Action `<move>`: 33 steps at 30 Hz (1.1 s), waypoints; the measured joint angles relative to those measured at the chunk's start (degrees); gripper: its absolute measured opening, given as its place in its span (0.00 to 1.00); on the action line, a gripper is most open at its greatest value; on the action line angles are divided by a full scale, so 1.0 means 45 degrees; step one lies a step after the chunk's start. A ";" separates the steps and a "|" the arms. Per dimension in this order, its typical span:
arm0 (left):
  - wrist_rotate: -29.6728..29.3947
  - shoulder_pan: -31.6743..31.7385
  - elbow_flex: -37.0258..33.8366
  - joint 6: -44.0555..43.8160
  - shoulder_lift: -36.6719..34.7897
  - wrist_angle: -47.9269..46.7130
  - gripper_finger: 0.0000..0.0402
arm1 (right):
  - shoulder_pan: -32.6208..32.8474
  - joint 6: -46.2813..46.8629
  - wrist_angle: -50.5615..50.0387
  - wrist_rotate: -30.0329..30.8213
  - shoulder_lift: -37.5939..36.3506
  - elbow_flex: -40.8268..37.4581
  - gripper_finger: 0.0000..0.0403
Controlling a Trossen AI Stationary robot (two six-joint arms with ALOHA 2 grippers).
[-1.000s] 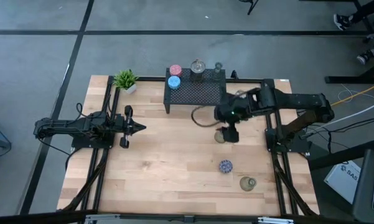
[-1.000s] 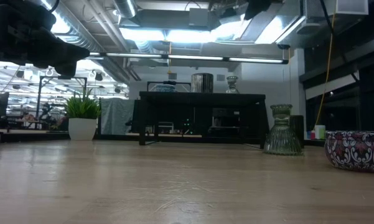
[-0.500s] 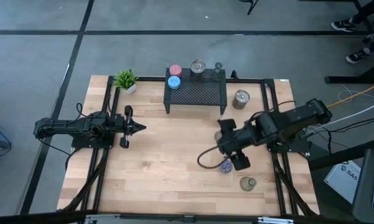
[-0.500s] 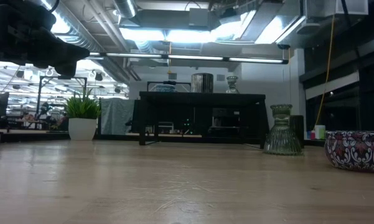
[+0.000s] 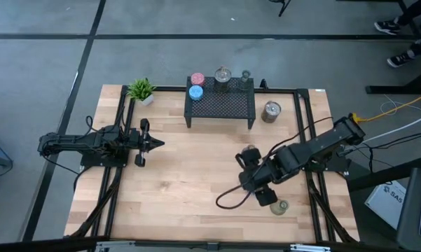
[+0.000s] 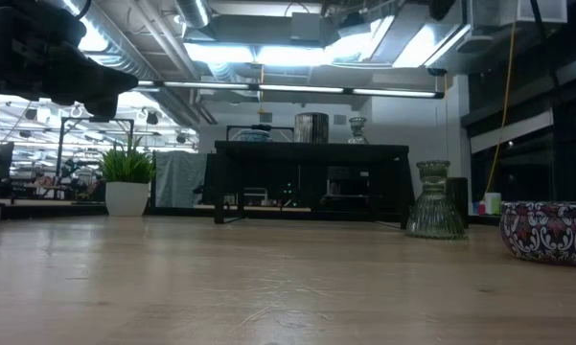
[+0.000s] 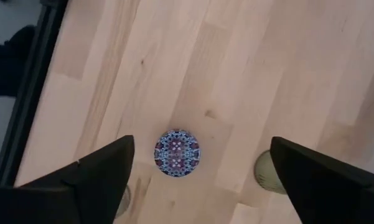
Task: Pick & Place candle stick holders
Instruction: Put the black patterned scented candle on the shelf
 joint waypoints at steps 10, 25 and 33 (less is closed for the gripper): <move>-0.0001 0.0001 -0.0003 -0.0006 -0.0001 0.0000 0.02 | 0.0060 0.1095 0.0972 -0.0044 -0.0085 -0.2202 0.95; 0.0002 -0.0001 -0.0003 -0.0002 -0.0003 0.0000 0.02 | 0.0304 0.1247 0.4110 -0.0426 -0.0433 -0.5858 0.95; 0.0000 0.0000 -0.0002 -0.0004 -0.0001 0.0000 0.01 | 0.0572 0.1502 0.5749 -0.0749 -0.0433 -0.7105 0.95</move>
